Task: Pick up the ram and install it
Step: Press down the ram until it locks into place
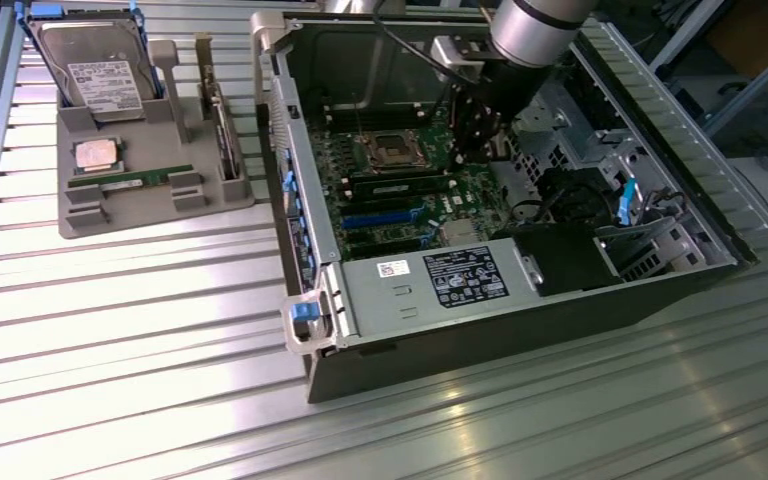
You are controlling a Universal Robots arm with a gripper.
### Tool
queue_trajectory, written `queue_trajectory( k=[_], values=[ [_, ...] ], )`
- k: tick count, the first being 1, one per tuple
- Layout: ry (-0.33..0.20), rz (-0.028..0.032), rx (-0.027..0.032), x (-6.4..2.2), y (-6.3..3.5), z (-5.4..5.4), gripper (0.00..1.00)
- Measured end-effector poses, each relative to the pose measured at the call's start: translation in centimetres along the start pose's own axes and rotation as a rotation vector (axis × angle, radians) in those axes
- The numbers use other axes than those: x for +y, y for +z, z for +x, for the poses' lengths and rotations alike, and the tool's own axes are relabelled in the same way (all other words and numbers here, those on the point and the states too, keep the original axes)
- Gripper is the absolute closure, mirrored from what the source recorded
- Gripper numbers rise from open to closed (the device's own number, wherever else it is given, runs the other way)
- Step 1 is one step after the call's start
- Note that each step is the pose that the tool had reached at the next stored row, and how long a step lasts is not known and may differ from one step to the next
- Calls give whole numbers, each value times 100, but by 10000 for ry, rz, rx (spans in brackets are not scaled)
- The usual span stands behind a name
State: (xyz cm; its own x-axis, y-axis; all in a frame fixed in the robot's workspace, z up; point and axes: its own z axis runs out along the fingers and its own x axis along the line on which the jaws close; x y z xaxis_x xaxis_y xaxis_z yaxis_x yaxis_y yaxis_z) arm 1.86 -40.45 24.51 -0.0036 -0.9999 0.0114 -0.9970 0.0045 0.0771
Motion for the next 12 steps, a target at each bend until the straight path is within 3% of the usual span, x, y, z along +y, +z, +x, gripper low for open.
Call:
queue_trajectory(
  k=[9, 10, 12],
  values=[
    [0, -1, 2, -8, 142, -1, 90],
    [0, 1, 1, -8, 143, -2, 90],
    [0, 5, -1, 0, 37, 0, 90]
  ],
)
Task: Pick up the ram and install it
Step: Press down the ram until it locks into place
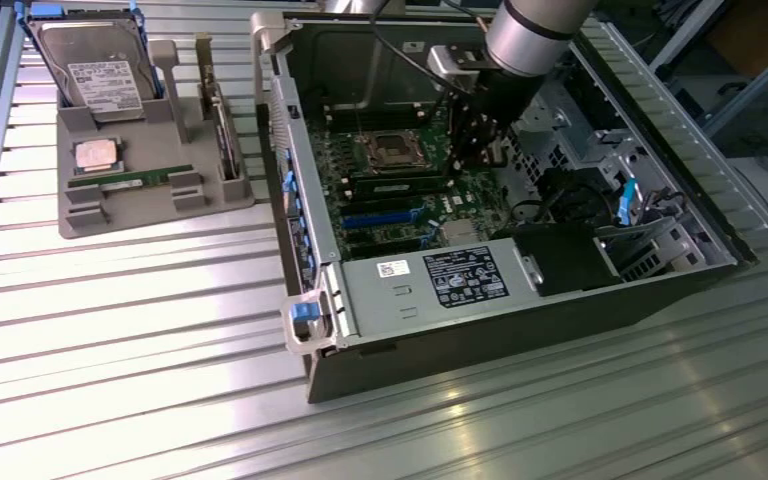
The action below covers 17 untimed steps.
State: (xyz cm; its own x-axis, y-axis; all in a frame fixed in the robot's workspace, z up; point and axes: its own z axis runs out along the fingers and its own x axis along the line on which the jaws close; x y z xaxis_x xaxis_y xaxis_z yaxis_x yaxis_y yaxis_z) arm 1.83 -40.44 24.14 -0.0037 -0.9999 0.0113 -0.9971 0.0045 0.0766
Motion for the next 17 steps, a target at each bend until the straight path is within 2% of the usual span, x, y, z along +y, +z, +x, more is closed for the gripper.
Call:
queue_trajectory(
  k=[1, 2, 3, 5, 9, 11, 13, 14, 17],
  values=[
    [1, 0, 2, 5, -69, 1, 90],
    [0, 1, -2, 16, -67, 1, 90],
    [0, 7, -1, 75, -63, 1, 90],
    [1, 17, 1, 238, -51, 2, 90],
    [0, 31, -1, 470, -32, 2, 90],
    [1, 40, 1, 749, -2, 3, 90],
    [0, 42, 1, 865, 15, 4, 90],
    [0, 44, -3, 973, 41, 3, 90],
    [0, 43, 0, 1096, 120, 4, 90]
  ],
)
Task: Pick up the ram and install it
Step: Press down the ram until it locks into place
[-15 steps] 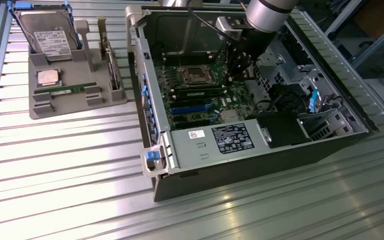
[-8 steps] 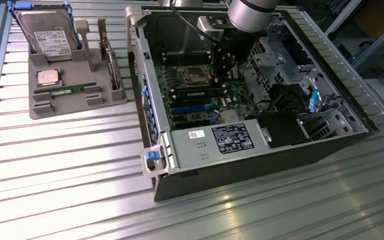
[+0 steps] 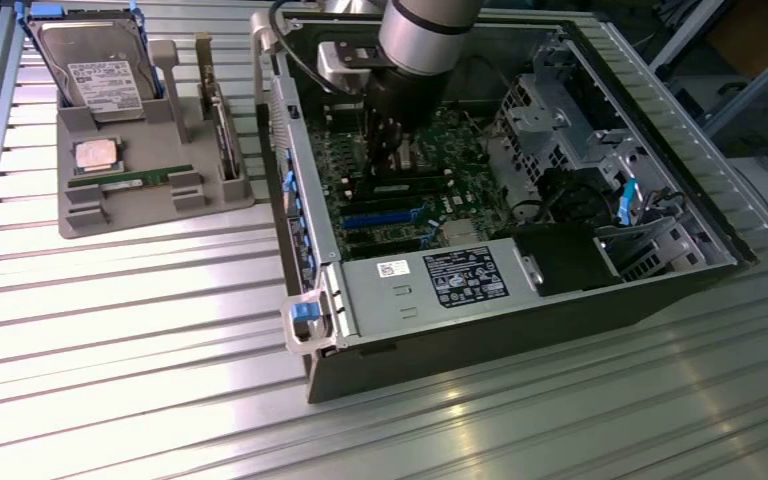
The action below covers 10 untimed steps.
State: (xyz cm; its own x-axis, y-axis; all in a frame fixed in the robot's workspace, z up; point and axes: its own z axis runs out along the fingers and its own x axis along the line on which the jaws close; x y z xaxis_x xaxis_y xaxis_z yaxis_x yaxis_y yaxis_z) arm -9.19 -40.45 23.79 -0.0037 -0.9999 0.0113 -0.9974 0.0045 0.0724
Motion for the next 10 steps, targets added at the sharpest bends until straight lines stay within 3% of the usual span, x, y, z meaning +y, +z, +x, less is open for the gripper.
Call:
queue_trajectory(
  k=[10],
  values=[
    [0, 1, -4, 5, 73, 0, 90]
  ],
)
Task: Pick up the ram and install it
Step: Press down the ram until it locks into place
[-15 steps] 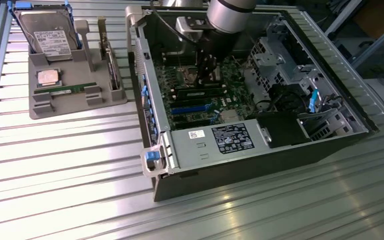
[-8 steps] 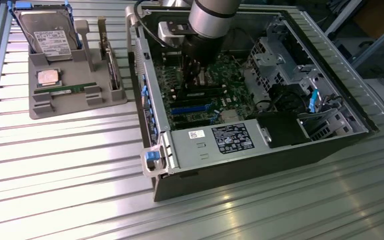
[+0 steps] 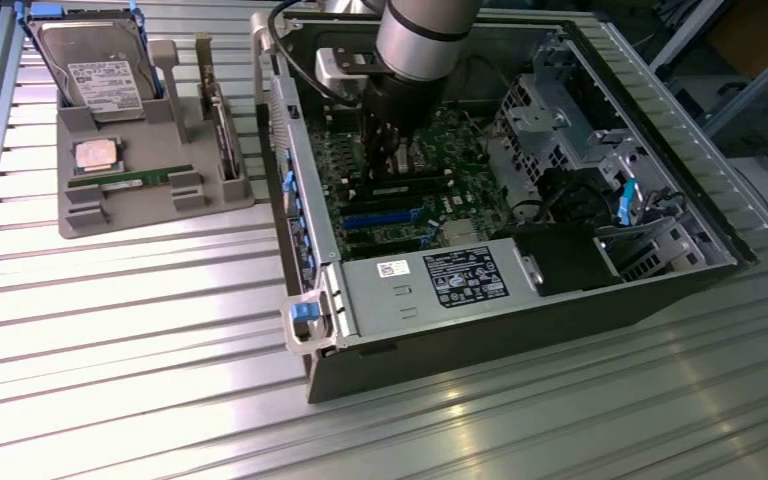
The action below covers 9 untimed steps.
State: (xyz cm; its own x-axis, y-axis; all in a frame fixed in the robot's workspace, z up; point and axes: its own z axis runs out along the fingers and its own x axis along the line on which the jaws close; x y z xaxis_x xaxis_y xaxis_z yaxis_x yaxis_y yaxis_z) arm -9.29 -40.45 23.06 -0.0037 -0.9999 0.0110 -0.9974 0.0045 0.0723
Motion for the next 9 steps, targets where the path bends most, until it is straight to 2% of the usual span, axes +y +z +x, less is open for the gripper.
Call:
queue_trajectory(
  k=[1, 3, 5, 7, 9],
  values=[
    [0, 1, 1, 3, -68, 1, 90],
    [0, 2, -1, -27, -85, 0, 90],
    [0, 0, 1, -140, -94, 1, 90],
    [0, -4, 1, -292, -105, 0, 90],
    [-1, -10, 0, -371, -111, 0, 90]
  ],
)
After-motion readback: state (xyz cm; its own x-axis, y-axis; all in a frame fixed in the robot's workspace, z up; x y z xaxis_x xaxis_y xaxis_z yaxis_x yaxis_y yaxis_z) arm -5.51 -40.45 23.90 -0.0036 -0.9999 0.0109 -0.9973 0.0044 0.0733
